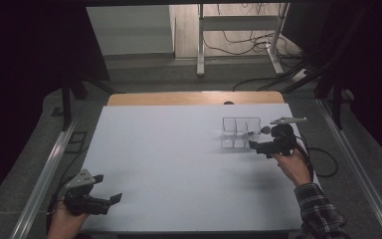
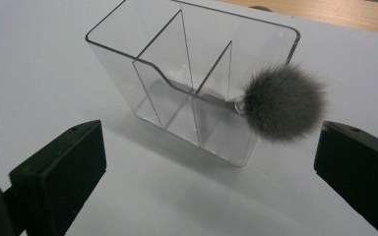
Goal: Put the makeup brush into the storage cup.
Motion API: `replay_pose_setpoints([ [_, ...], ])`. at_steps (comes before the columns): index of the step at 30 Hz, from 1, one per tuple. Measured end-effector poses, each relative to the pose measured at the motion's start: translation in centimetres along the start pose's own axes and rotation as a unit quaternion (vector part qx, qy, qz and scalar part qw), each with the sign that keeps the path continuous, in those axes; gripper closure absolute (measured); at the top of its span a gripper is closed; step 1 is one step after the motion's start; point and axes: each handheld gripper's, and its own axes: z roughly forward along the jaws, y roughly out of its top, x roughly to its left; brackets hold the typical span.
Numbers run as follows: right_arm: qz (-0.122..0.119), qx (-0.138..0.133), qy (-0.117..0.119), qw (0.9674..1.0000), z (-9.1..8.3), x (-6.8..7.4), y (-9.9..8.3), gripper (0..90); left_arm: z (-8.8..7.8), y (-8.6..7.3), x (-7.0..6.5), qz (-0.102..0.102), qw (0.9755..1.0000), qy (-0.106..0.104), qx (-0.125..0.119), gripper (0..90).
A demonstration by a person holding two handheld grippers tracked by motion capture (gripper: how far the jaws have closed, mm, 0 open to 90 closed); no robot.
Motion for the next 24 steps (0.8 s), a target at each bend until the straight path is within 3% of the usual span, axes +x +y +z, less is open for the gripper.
replay_pose_setpoints([
  [15,-0.007,0.004,-0.006,0.9999,-1.0,0.8,-1.1,0.0,0.0,0.0,0.0,0.002,1.0000,-0.004,-0.003,2.1],
  [24,-0.015,0.010,0.005,0.9998,-1.3,1.3,-2.0,0.0,0.0,0.0,0.0,0.001,1.0000,-0.005,-0.004,2.0],
])
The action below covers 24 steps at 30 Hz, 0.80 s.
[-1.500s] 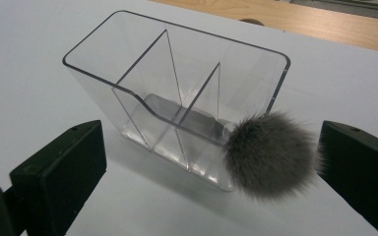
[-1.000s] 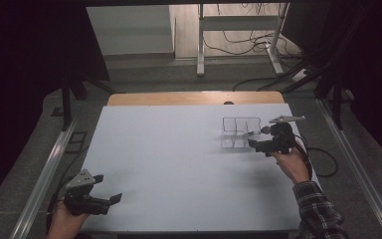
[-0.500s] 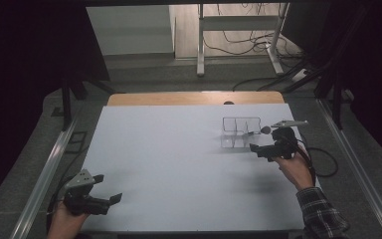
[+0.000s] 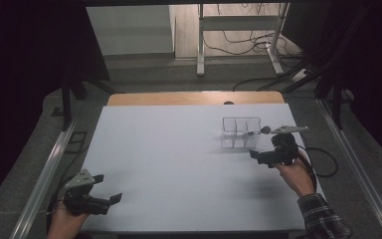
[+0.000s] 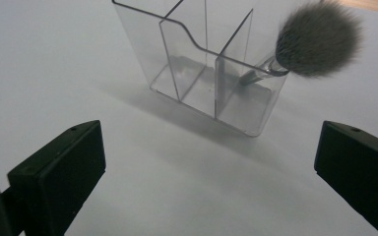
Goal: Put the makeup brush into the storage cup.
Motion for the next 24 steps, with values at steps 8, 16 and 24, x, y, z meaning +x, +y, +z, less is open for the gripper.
replay_pose_setpoints([
  [8,-0.011,0.001,0.003,0.9999,-0.2,0.5,-0.6,0.0,0.0,0.0,0.0,0.000,1.0000,0.000,0.000,2.0],
  [16,-0.015,0.004,0.006,0.9999,-0.4,1.1,-1.3,0.0,0.0,0.0,0.0,-0.001,1.0000,-0.001,0.000,1.9],
  [24,-0.021,0.009,0.013,0.9997,-0.6,1.6,-1.9,0.0,0.0,0.0,0.0,-0.002,1.0000,0.000,0.000,1.6],
])
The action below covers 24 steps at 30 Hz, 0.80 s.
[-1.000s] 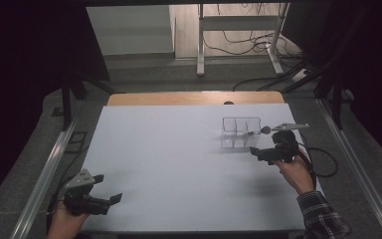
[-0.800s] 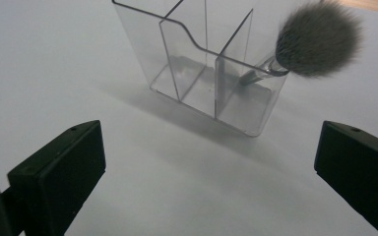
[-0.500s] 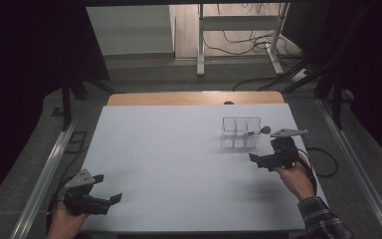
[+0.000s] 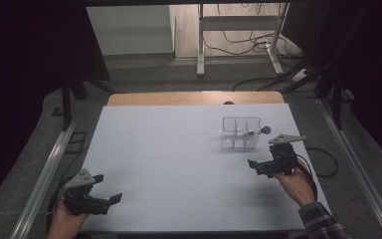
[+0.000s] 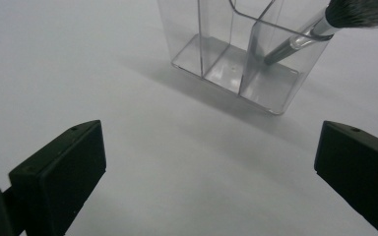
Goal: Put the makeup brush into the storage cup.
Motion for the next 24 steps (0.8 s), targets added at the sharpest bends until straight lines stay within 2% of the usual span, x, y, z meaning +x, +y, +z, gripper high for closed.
replay_pose_setpoints([
  [10,-0.002,0.001,0.013,0.9999,-0.6,0.6,-0.5,0.0,0.0,0.0,0.0,0.001,1.0000,0.001,0.000,1.4],
  [24,-0.001,-0.006,0.017,0.9998,-1.7,1.1,-1.5,0.0,0.1,0.1,-0.1,0.001,1.0000,0.003,0.002,1.0],
])
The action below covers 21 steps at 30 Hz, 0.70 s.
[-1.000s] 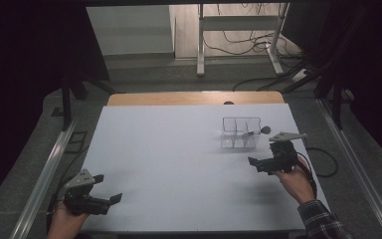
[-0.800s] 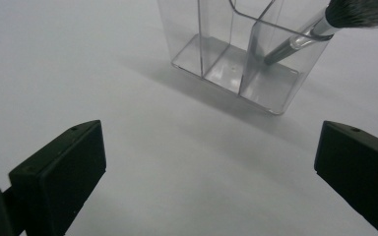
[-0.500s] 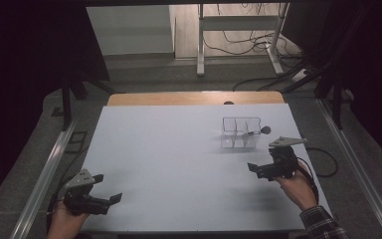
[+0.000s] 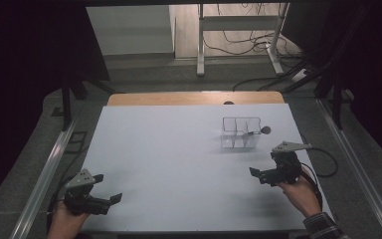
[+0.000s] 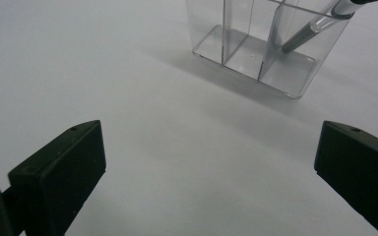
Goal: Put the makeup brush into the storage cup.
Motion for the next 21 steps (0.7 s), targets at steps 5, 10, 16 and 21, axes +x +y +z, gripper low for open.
replay_pose_setpoints([
  [5,0.002,-0.001,0.002,1.0000,-0.3,0.2,-0.5,0.0,0.0,0.0,0.0,0.001,1.0000,0.001,0.001,0.9],
  [10,0.002,0.000,0.003,1.0000,-0.6,0.5,-0.9,0.0,0.0,0.0,0.0,0.001,1.0000,0.001,0.000,0.9],
  [16,0.001,-0.002,0.002,1.0000,-1.0,0.5,-1.4,0.0,0.0,0.0,0.0,0.001,1.0000,0.002,-0.001,0.9],
  [21,0.003,-0.003,0.000,1.0000,-1.3,0.6,-1.8,0.0,0.0,0.0,0.0,0.002,1.0000,0.002,-0.001,1.0],
])
